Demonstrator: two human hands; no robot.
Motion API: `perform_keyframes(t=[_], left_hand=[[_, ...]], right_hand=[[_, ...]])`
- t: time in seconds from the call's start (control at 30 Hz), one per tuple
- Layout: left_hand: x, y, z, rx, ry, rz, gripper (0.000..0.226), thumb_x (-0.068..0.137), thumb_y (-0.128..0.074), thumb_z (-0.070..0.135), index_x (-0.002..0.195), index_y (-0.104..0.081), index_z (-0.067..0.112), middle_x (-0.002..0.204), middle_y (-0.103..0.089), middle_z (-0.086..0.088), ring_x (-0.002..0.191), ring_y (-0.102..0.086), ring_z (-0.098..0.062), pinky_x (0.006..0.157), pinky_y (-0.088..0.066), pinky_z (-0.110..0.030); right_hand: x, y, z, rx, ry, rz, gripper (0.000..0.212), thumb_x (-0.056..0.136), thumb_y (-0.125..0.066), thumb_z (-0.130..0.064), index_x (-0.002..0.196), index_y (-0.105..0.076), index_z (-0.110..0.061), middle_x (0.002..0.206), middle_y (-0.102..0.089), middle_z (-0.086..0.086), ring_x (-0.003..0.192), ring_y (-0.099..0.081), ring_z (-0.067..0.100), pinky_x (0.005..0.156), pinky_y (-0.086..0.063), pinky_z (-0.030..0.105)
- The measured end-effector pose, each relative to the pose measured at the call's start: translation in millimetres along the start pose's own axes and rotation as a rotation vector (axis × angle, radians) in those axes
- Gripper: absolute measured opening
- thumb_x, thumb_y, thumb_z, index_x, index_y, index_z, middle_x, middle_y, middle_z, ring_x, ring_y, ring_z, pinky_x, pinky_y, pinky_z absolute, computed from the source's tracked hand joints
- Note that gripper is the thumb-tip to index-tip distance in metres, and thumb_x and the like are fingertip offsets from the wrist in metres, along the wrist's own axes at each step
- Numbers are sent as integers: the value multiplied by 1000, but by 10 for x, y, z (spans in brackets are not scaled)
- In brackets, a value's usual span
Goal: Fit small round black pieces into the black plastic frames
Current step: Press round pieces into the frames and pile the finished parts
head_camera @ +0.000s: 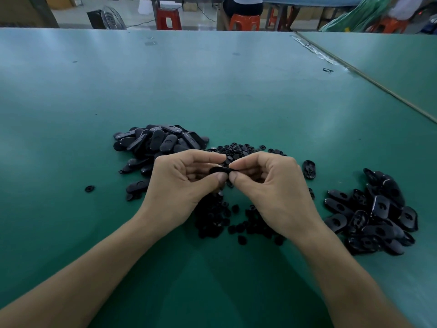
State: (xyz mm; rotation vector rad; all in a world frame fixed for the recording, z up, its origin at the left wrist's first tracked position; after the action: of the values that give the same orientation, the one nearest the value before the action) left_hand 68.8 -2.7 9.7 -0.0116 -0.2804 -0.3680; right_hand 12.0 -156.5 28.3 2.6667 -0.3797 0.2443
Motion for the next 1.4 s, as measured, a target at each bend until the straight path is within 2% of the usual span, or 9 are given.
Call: perform_keyframes(t=[0.13, 0.3, 0.43, 0.63, 0.83, 1.07, 1.17, 1.27, 1.4], left_hand=[[-4, 12, -7, 22, 16, 23, 36, 75, -80, -10, 92, -75, 21, 75, -77, -5, 64, -71, -16, 70, -63, -35], [-3, 0, -18, 56, -21, 23, 29, 75, -81, -8, 82, -75, 19, 70, -75, -3, 59, -69, -14, 60, -61, -28], [16, 41, -71, 41, -36, 86, 24, 82, -75, -8, 82, -75, 16, 68, -72, -4, 60, -68, -16, 55, -54, -21], [67, 174, -142, -139, 21, 278, 25, 93, -64, -4, 112, -69, 11, 88, -74, 4, 76, -68, -8, 71, -60, -24], [86, 240, -204, -126, 105, 376, 68, 89, -68, -5, 149, -41, 11, 122, -63, 2, 107, -64, -2, 97, -54, -30], [84, 254, -220, -24, 51, 318, 79, 90, -71, 4, 156, -29, 18, 157, -32, 6, 122, -57, 3, 93, -53, -20], [57, 198, -124, 36, -40, 260, 65, 86, -73, 12, 141, -47, 34, 146, -43, 12, 118, -62, -3, 85, -57, -20], [28, 86, -66, 19, -22, 119, 30, 83, -76, 22, 112, -70, 26, 104, -72, 3, 91, -71, -12, 76, -62, -34], [-18, -18, -2, -30, 15, 8, 24, 80, -73, 39, 97, -75, 22, 78, -74, -9, 66, -69, -16, 61, -58, -24]], right_hand=[[-11, -3, -2, -17, 15, -12, 18, 85, -78, -10, 86, -75, -28, 77, -74, -14, 74, -70, 0, 69, -54, 14], [-10, 1, 14, -47, 17, -8, 14, 86, -77, -13, 88, -78, -26, 78, -74, -15, 76, -69, -1, 71, -53, 13], [-6, 225, 55, -360, 0, 202, 16, 95, -65, -19, 104, -76, -26, 97, -71, -10, 89, -64, 1, 82, -41, 6], [-55, 561, 319, -852, -459, 233, 42, 100, -48, -29, 142, -51, -28, 148, -40, 7, 135, -29, 32, 109, -25, 45], [-49, 560, 344, -912, -458, 202, 33, 101, -47, -24, 131, -62, -24, 133, -56, 7, 121, -45, 33, 97, -35, 44], [-28, 586, 275, -671, -254, 362, 34, 96, -52, 2, 114, -75, -17, 111, -73, 8, 100, -67, 28, 94, -55, 37], [-11, 525, 201, -543, -103, 398, 27, 94, -62, -2, 110, -74, -21, 97, -73, -5, 85, -68, 13, 88, -56, 32], [-2, 399, 127, -335, 30, 360, 28, 89, -72, -7, 108, -72, -27, 82, -65, -22, 72, -64, -3, 71, -50, 7], [-19, 125, 63, -178, 142, 159, 47, 88, -75, -8, 119, -63, -41, 87, -71, -13, 71, -67, 5, 67, -52, 14]])
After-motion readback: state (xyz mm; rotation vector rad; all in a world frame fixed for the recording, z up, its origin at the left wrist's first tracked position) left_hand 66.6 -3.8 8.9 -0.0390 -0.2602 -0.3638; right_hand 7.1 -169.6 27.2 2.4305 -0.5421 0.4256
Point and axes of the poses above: each hand's wrist, its own x-axis towards the middle knuckle, its own y-axis out of the back of the hand, z = x × y, the point moved 5 cm from there along x, towards the middle knuckle
